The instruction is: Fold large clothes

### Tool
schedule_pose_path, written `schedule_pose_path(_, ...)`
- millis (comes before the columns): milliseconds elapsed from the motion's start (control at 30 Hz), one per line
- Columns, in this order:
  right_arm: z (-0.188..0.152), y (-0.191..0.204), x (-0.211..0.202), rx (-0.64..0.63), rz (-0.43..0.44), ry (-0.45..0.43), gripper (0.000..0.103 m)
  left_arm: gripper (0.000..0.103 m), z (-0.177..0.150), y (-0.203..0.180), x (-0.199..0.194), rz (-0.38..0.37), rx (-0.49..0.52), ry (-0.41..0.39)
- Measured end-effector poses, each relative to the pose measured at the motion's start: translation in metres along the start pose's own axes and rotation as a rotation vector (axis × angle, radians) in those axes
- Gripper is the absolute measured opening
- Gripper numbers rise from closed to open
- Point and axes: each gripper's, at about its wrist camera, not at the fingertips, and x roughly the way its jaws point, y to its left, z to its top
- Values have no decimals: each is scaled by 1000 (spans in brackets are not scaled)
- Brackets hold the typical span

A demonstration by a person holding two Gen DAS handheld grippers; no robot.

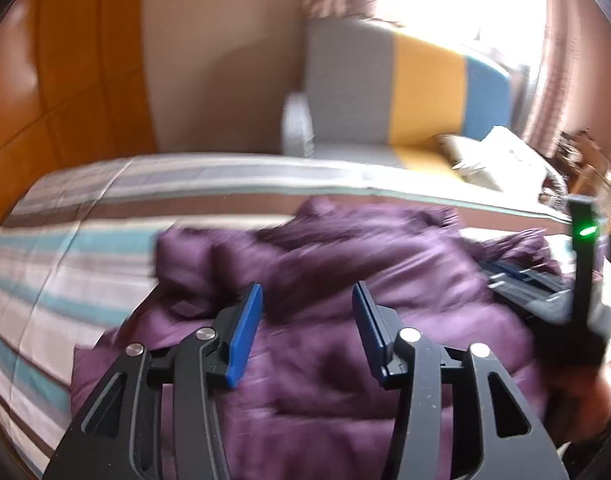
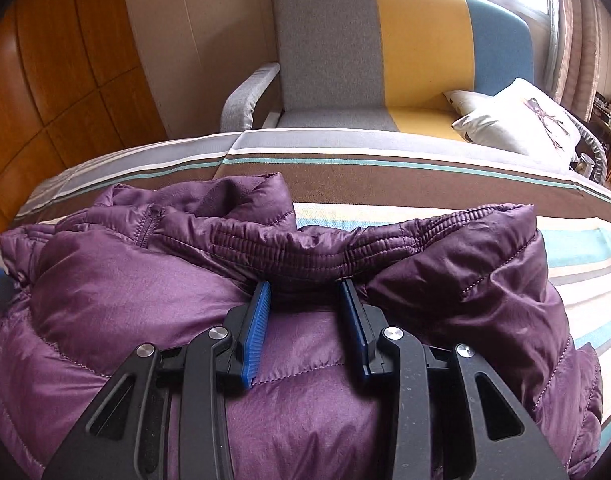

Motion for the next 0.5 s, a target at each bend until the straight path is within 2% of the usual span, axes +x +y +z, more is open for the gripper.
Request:
schedule_pose_path(133, 1, 0, 1, 7, 5, -3, 36, 49, 12, -25, 21, 38, 61, 25)
schedule_pose_path(233, 0, 1, -1, 10, 5, -4, 36, 50, 10, -22, 54, 77, 31, 96)
schedule_pose_path(333, 0, -1, -1, 20, 13, -5, 36, 53, 1, -16, 69, 66, -5, 94)
schedule_pose_path(500, 0, 1, 0, 5, -11, -1, 36, 53, -5, -19, 82, 83, 4, 102)
